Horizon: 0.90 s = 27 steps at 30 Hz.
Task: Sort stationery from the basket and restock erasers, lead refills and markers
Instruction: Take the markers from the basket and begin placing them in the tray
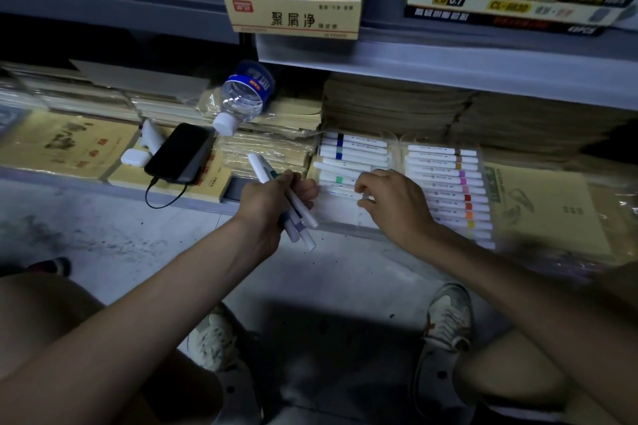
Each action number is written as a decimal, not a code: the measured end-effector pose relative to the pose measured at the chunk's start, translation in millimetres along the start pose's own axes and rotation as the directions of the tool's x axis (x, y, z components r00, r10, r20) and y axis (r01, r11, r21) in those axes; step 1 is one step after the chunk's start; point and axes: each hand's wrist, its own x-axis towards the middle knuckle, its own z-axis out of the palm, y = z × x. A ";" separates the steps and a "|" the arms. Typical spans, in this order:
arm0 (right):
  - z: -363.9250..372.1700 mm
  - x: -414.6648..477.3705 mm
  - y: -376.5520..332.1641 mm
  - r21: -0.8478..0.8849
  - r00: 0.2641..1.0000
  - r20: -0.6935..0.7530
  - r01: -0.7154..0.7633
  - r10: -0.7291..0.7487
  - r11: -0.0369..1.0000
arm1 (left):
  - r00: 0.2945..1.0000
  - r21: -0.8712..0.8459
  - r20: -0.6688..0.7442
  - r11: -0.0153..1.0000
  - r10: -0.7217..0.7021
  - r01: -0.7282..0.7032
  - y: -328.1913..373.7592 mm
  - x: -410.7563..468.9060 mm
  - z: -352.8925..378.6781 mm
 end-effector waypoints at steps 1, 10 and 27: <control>-0.3 0.9 -0.1 -0.011 1.000 0.001 0.011 -0.011 1.000 | 1.000 -0.002 0.008 1.000 0.003 -0.003 0.1 0.3 -0.2; -44.0 5.4 -47.8 0.611 0.963 0.197 -0.268 0.185 0.745 | 0.984 -0.090 0.166 0.993 -0.058 0.074 1.5 -0.4 9.6; -4.4 -16.6 -6.6 0.093 0.997 0.052 -0.060 0.056 0.994 | 0.994 0.021 -0.059 0.995 -0.096 0.097 -6.0 3.0 -3.0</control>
